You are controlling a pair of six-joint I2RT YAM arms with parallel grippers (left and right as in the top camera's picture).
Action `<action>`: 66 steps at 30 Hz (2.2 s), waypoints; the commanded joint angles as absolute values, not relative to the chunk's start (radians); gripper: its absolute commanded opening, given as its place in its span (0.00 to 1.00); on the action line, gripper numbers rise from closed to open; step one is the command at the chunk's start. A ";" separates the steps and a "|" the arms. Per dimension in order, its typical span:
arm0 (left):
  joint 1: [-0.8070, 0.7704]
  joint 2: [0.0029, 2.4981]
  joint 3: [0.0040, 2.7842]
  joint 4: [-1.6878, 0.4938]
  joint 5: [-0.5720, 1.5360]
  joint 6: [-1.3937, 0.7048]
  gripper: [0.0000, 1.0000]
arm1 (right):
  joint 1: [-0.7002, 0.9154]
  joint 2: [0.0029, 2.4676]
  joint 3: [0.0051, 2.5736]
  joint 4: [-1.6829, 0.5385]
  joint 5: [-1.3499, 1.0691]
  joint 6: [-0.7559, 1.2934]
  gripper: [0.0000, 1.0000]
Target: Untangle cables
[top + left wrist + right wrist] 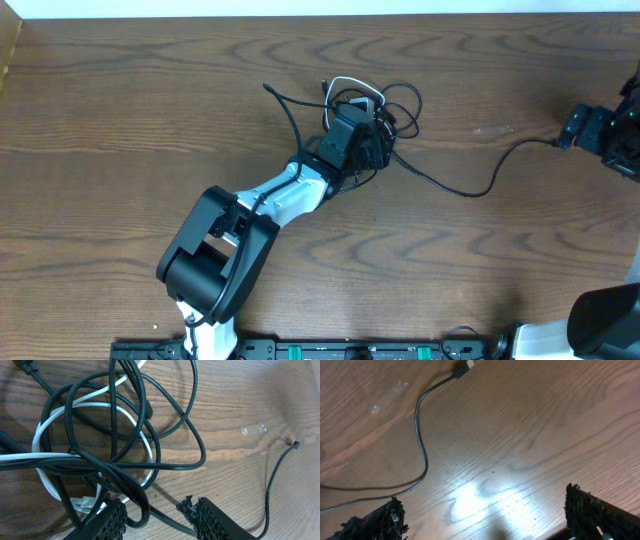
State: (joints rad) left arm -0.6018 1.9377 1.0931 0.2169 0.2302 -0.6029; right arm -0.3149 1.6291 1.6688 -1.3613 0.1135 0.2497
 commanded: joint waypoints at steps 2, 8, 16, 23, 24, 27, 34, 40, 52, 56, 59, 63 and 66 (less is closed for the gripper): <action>-0.606 1.951 1.110 0.228 0.159 -0.607 0.46 | -0.307 1.624 1.673 -1.354 0.123 0.270 0.99; -0.615 1.964 1.110 0.285 0.081 -0.607 0.45 | -0.307 1.624 1.673 -1.354 0.110 0.265 0.99; -0.621 2.014 1.110 0.297 0.039 -0.607 0.44 | -0.306 1.624 1.673 -1.362 0.095 0.265 0.99; -0.615 2.009 1.110 0.325 0.033 -0.607 0.15 | -0.305 1.624 1.673 -1.362 0.065 0.264 0.99; -0.612 2.001 1.110 0.324 0.033 -0.607 0.09 | -0.305 1.624 1.673 -1.362 0.046 0.261 0.99; -0.610 1.951 1.110 0.320 0.041 -0.596 0.08 | -0.293 1.624 1.673 -1.354 -0.047 0.213 0.95; -0.610 1.704 1.110 0.192 0.119 -0.569 0.08 | -0.216 1.624 1.673 -1.315 -0.264 0.096 0.92; -0.610 1.486 1.110 0.028 0.192 -0.502 0.08 | -0.114 1.624 1.673 -1.259 -0.401 0.075 0.91; -0.530 1.388 1.110 -0.088 0.617 -0.447 0.08 | 0.067 1.633 1.673 -1.132 -0.643 -0.035 0.89; -0.477 1.391 1.110 -0.089 0.823 -0.352 0.08 | 0.117 1.659 1.673 -1.133 -0.653 -0.029 0.88; -0.425 1.394 1.110 -0.089 0.961 -0.305 0.08 | 0.140 1.680 1.673 -1.120 -0.698 -0.028 0.86; -0.353 1.419 1.110 -0.089 1.133 -0.272 0.08 | 0.150 1.685 1.673 -1.080 -0.752 -0.041 0.85; -0.306 1.454 1.110 -0.089 1.256 -0.266 0.08 | 0.160 1.686 1.673 -1.063 -0.752 -0.055 0.84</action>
